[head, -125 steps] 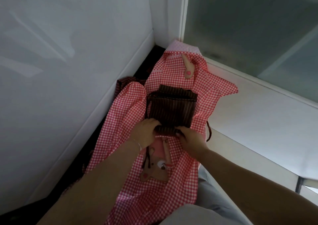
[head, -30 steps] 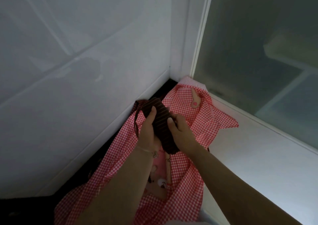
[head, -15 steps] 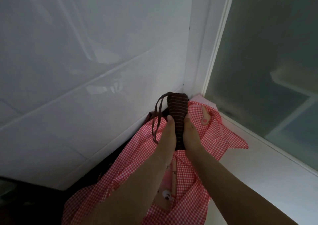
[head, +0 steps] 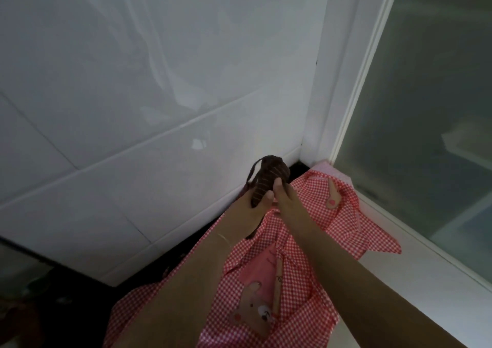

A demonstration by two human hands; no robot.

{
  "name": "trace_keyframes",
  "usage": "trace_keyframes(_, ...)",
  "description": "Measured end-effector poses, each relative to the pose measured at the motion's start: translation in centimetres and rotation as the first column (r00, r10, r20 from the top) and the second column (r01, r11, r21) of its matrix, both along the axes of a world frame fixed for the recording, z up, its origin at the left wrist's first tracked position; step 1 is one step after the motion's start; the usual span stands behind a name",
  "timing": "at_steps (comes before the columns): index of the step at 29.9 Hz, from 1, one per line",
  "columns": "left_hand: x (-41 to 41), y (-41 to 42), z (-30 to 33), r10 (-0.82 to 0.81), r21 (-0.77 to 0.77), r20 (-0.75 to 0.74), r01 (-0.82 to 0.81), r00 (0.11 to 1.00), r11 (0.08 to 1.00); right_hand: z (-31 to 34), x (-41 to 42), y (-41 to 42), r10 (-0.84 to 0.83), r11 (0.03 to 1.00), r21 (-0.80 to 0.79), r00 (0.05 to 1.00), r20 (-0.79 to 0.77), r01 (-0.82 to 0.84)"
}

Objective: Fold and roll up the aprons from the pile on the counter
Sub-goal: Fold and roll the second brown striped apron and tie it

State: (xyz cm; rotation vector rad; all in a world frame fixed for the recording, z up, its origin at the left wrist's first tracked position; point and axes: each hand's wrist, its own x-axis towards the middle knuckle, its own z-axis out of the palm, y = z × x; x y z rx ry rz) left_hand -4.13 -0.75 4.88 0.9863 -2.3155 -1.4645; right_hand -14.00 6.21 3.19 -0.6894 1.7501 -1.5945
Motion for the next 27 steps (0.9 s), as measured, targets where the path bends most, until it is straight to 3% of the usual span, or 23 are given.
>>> trace_keyframes(2,0.6,-0.2,-0.1,-0.041,-0.196,0.109,0.062,0.993,0.979,1.2,-0.4,0.0,0.016,1.0,-0.024,0.968,0.249,-0.01)
trace_keyframes(5,0.9,-0.7,-0.6,-0.04,-0.435,0.204,0.128,0.978,0.891,1.6,-1.0,-0.2,-0.047,0.998,-0.031,0.931,0.361,0.062)
trace_keyframes(7,1.1,-1.0,-0.8,-0.067,-0.51,0.223,0.175,0.972,0.842,1.5,-0.9,-0.4,-0.1,0.99,-0.046,0.909,0.404,0.13)
trace_keyframes(9,1.2,-1.5,-0.8,-0.101,-0.427,0.251,0.204,0.963,0.881,1.3,-0.6,-0.3,-0.126,0.986,-0.046,0.901,0.415,0.159)
trace_keyframes(12,1.5,-2.4,-0.7,-0.19,-0.088,0.285,0.223,0.939,0.971,0.5,-0.1,-0.2,-0.096,0.992,-0.04,0.907,0.41,0.123)
trace_keyframes(14,1.9,-2.6,-1.0,-0.207,0.094,0.233,0.19,0.95,0.977,0.1,0.2,-0.3,-0.057,0.996,-0.035,0.916,0.397,0.076)
trace_keyframes(16,2.3,-2.6,-1.6,-0.178,0.157,0.201,0.147,0.963,0.977,-0.3,0.2,-0.3,-0.029,0.999,-0.025,0.956,0.292,0.038)
trace_keyframes(18,2.6,-2.8,-1.8,-0.15,0.191,0.172,0.117,0.974,0.975,-0.8,-0.4,-0.2,-0.044,0.999,-0.024,0.997,-0.061,0.042)
trace_keyframes(20,3.0,-3.3,-1.5,-0.133,0.249,0.153,0.092,0.979,0.964,-1.2,-1.1,0.1,-0.012,0.999,-0.046,0.945,-0.328,-0.003)
trace_keyframes(23,4.0,-4.5,-1.2,-0.141,0.311,0.179,0.08,0.974,0.947,-1.0,-1.4,0.6,0.143,0.988,0.018,0.866,-0.479,-0.153)
trace_keyframes(27,4.8,-5.8,-1.0,-0.145,0.392,0.167,0.069,0.975,0.917,0.3,-2.2,0.7,0.125,0.992,0.084,0.758,-0.641,-0.093)
